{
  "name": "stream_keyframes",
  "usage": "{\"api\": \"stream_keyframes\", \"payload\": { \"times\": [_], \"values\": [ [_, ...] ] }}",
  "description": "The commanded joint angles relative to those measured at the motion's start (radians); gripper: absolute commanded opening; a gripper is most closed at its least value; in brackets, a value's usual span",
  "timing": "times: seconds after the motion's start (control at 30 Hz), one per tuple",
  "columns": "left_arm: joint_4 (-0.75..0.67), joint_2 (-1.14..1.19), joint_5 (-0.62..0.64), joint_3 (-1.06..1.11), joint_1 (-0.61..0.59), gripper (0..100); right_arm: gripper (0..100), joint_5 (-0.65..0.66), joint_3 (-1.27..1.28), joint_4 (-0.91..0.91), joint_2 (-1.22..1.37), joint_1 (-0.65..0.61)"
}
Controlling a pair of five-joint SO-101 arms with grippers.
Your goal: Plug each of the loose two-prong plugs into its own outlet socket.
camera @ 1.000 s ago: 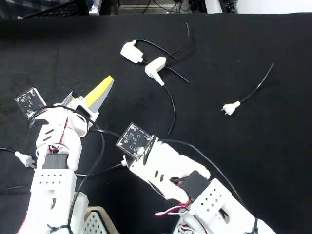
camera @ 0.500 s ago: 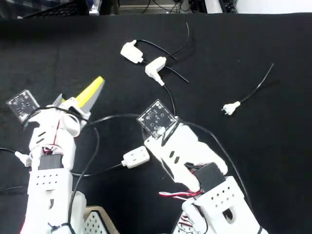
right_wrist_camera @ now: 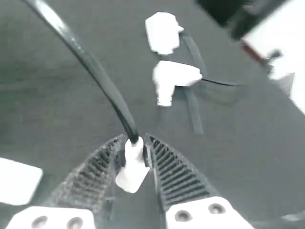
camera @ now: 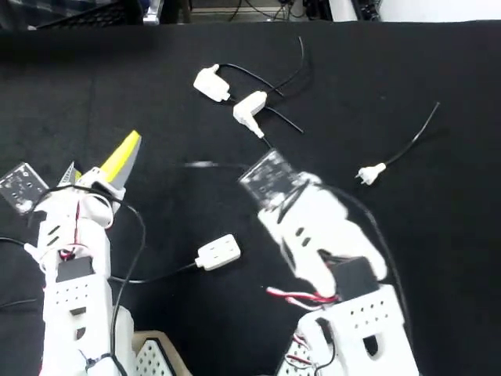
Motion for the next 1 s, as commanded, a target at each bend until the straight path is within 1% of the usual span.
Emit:
{"api": "stream_keyframes", "payload": {
  "times": [0.0, 0.1, 0.2, 0.33, 0.4, 0.47, 0.5, 0.63, 0.77, 0.97],
  "values": [
    [-0.054, 0.000, -0.041, 0.001, 0.028, 52, 1.2, 0.052, -0.120, 0.025, -0.016, 0.106],
    [-0.054, 0.000, -0.040, -0.002, 0.027, 52, 1.2, 0.041, -0.131, 0.043, -0.016, 0.118],
    [-0.054, 0.000, -0.046, -0.001, 0.021, 52, 1.2, -0.026, -0.093, 0.051, -0.016, 0.011],
    [-0.038, 0.000, -0.044, 0.021, -0.113, 52, 1.2, -0.110, -0.021, 0.031, -0.016, -0.180],
    [-0.009, -0.011, -0.046, 0.045, -0.183, 52, 1.2, -0.140, 0.025, -0.006, -0.016, -0.230],
    [0.049, -0.012, -0.055, 0.039, -0.232, 52, 1.2, -0.153, 0.076, -0.049, -0.016, -0.244],
    [0.084, -0.012, -0.080, 0.024, -0.245, 52, 1.2, -0.155, 0.101, -0.064, -0.016, -0.244],
    [0.239, -0.012, -0.175, -0.015, -0.259, 52, 1.2, -0.170, 0.199, -0.101, -0.016, -0.255],
    [0.261, -0.011, -0.239, -0.010, -0.254, 52, 1.2, -0.249, 0.216, -0.101, -0.012, -0.293],
    [0.258, -0.008, -0.238, -0.010, -0.249, 52, 1.2, -0.311, 0.254, -0.109, -0.016, -0.374]
  ]
}}
